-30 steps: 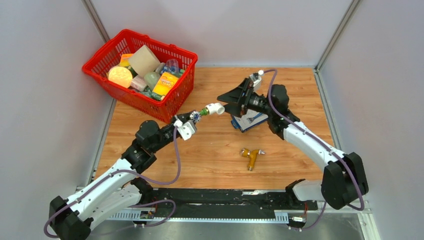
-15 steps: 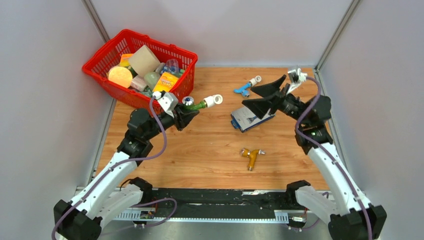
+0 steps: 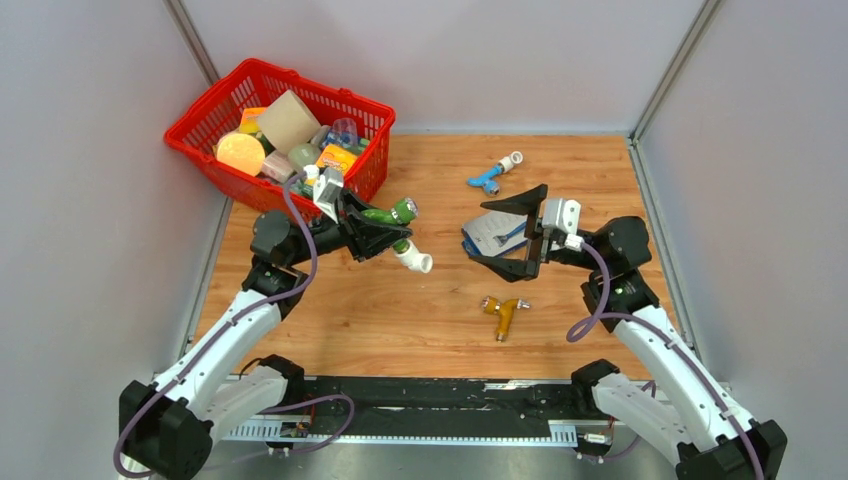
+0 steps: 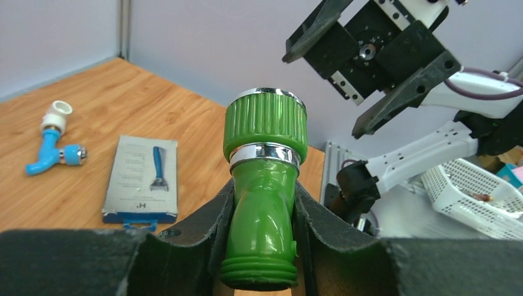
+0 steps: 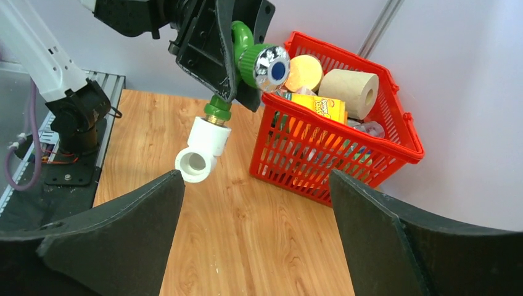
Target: Install the water faucets
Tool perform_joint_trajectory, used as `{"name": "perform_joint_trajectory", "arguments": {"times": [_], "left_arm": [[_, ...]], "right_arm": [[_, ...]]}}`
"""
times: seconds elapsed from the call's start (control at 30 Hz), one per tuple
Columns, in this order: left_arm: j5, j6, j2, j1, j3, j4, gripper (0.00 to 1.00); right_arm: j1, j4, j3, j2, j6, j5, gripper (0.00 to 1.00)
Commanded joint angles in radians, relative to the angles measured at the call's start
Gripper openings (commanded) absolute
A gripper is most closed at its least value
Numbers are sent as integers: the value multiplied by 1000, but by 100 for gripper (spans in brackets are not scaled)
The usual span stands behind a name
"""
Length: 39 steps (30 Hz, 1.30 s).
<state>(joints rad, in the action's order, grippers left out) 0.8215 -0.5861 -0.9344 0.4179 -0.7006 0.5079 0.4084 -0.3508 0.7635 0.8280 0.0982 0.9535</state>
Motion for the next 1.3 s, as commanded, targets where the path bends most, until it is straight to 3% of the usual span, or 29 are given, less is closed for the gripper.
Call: {"name": "perform_joint_trajectory", "arguments": {"times": [0.0, 0.17, 0.33, 0.5, 0.77, 1.27], "left_arm": [[18, -107, -10, -5, -30, 178, 0], [-88, -184, -21, -7, 47, 267, 0], [-183, -288, -20, -5, 122, 392, 0], [-268, -373, -1, -5, 164, 454, 0], [-260, -432, -9, -5, 199, 563, 0], [-265, -471, -14, -4, 210, 620, 0]], "right_arm": [[43, -10, -7, 14, 95, -36, 92], [176, -83, -81, 31, 14, -235, 88], [315, -383, -252, 31, -77, -399, 88], [397, -539, -328, 77, -92, -534, 89], [414, -697, -316, 197, -227, -570, 88], [448, -789, -194, 387, -304, -542, 81]]}}
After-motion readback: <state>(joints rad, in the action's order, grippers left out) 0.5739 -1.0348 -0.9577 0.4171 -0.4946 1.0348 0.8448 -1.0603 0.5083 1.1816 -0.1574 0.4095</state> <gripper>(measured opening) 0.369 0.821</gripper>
